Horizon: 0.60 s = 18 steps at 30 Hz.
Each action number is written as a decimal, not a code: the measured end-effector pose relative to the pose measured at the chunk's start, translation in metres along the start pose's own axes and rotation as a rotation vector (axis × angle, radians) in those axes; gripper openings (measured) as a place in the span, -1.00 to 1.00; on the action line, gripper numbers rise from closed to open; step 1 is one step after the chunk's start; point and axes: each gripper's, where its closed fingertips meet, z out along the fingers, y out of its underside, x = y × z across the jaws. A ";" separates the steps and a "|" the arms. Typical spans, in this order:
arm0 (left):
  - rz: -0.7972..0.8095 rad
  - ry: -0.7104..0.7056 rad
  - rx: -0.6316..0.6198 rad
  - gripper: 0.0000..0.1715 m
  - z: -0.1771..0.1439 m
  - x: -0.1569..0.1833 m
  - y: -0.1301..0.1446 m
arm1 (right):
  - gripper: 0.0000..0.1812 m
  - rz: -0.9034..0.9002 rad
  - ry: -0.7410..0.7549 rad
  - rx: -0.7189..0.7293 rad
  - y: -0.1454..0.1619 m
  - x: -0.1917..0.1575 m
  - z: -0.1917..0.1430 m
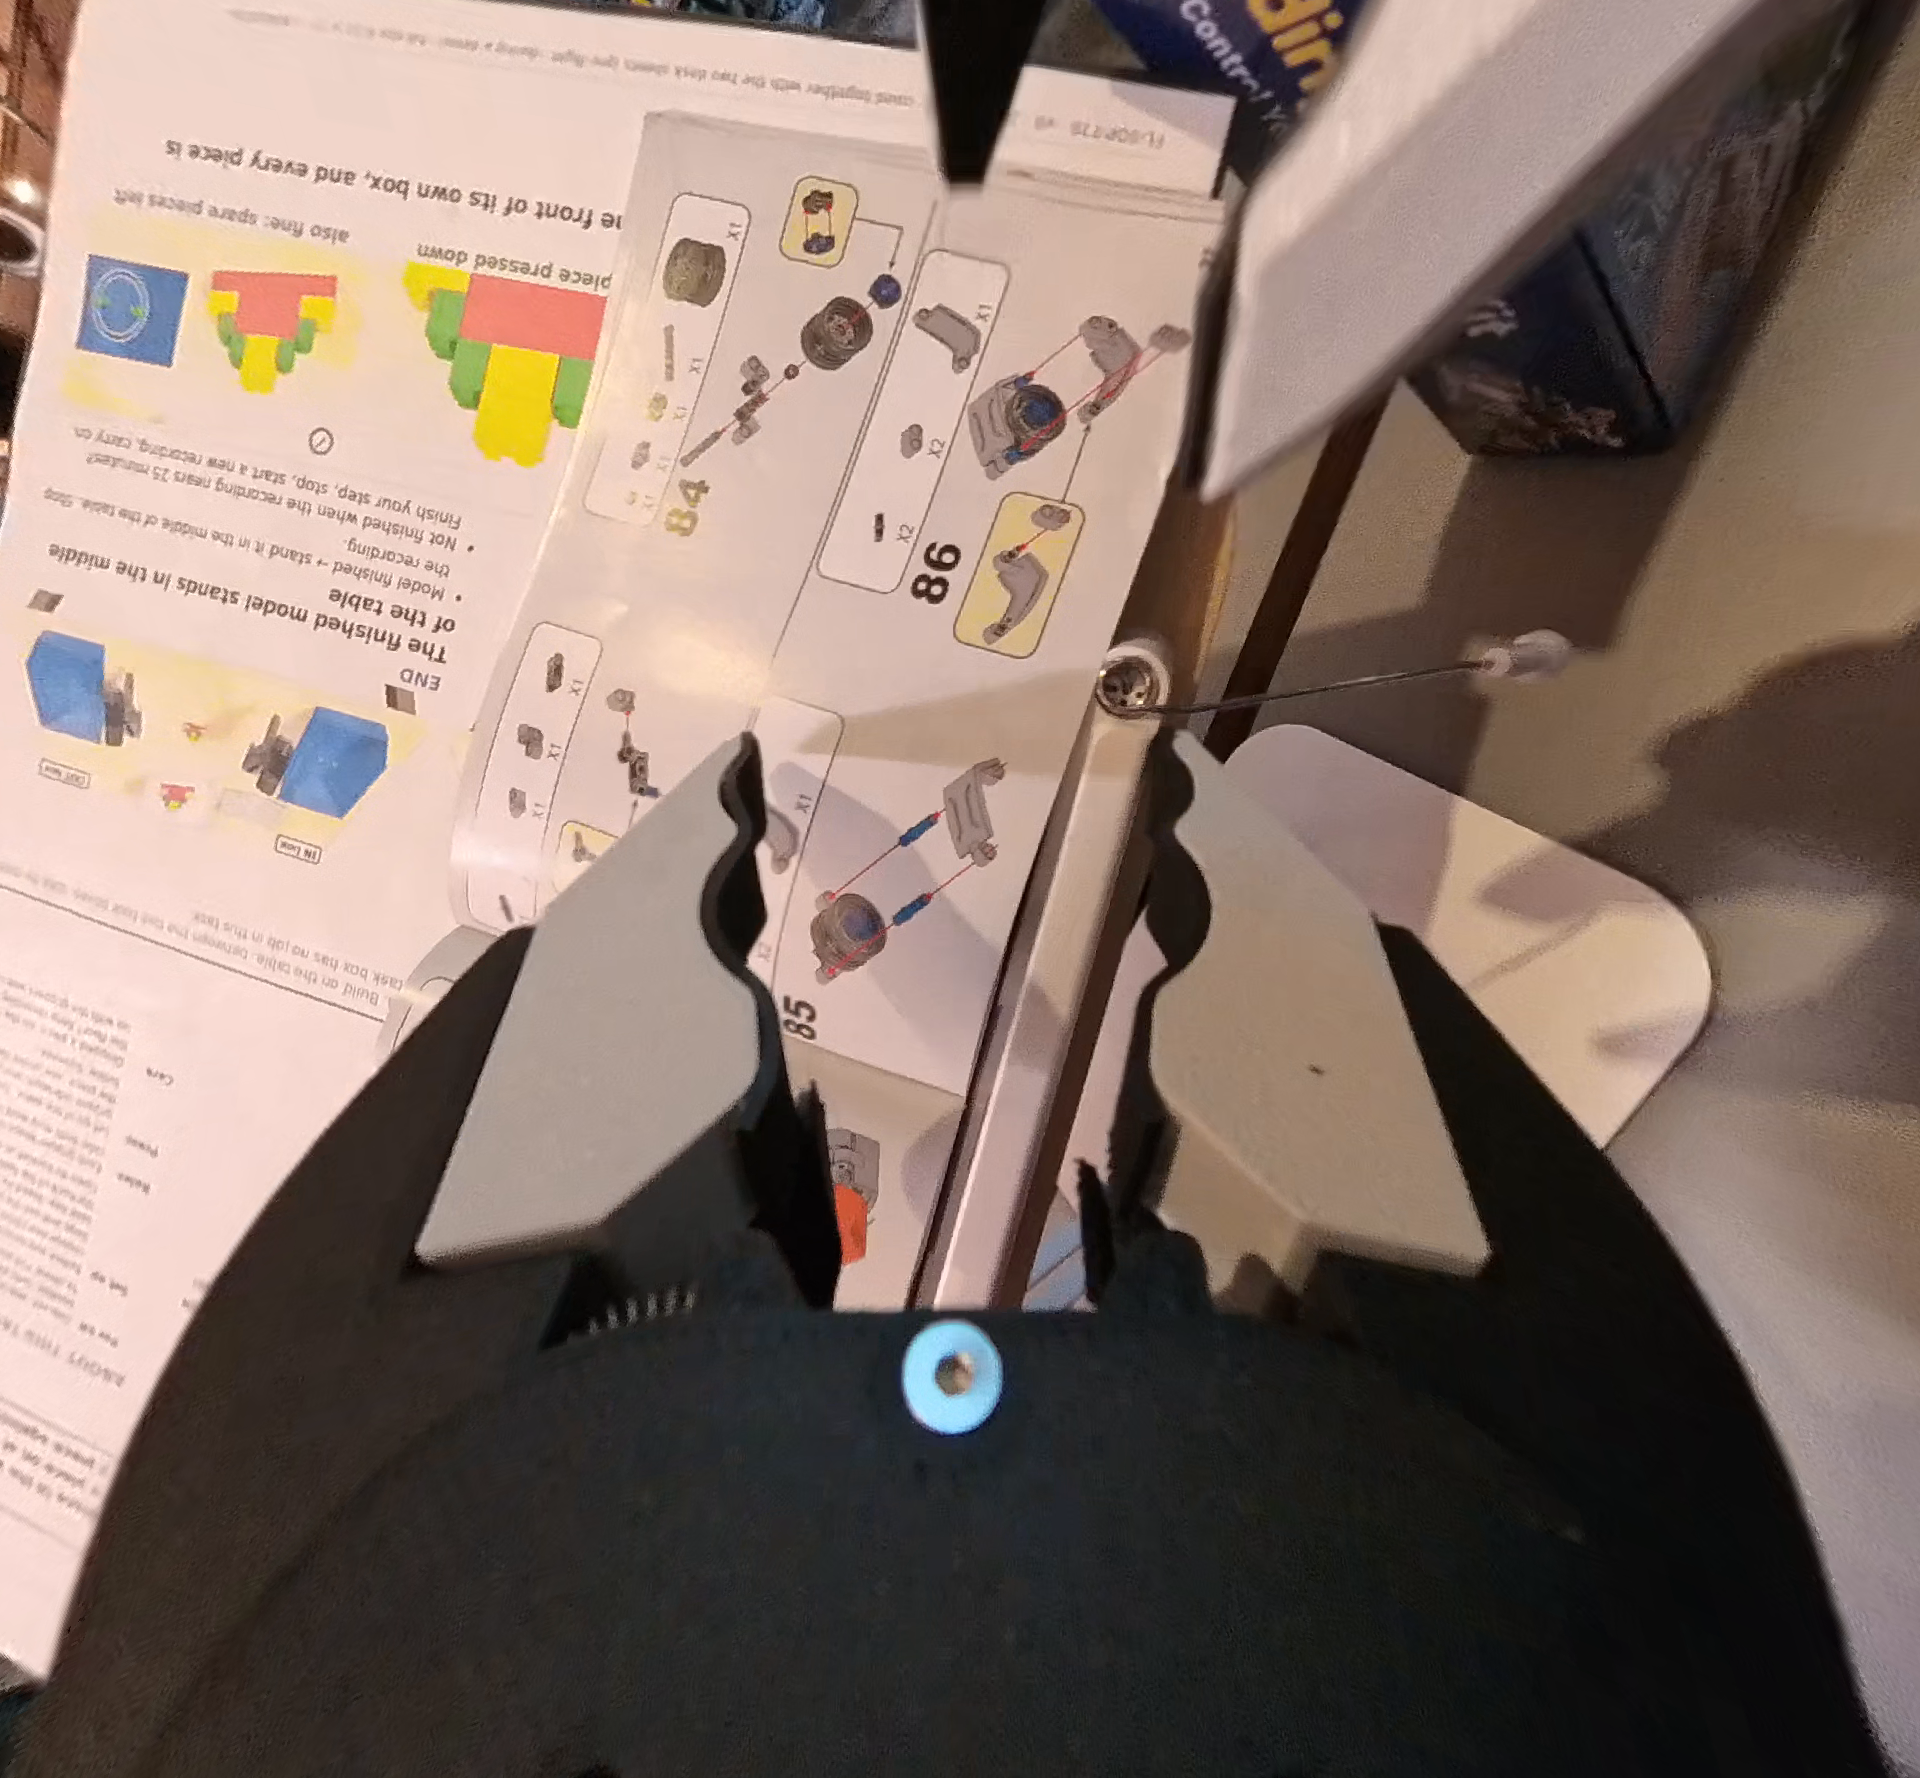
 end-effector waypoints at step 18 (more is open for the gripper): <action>0.104 0.134 0.012 -0.20 -0.019 -0.027 0.002 | -0.35 -0.014 -0.027 -0.079 0.018 0.008 -0.007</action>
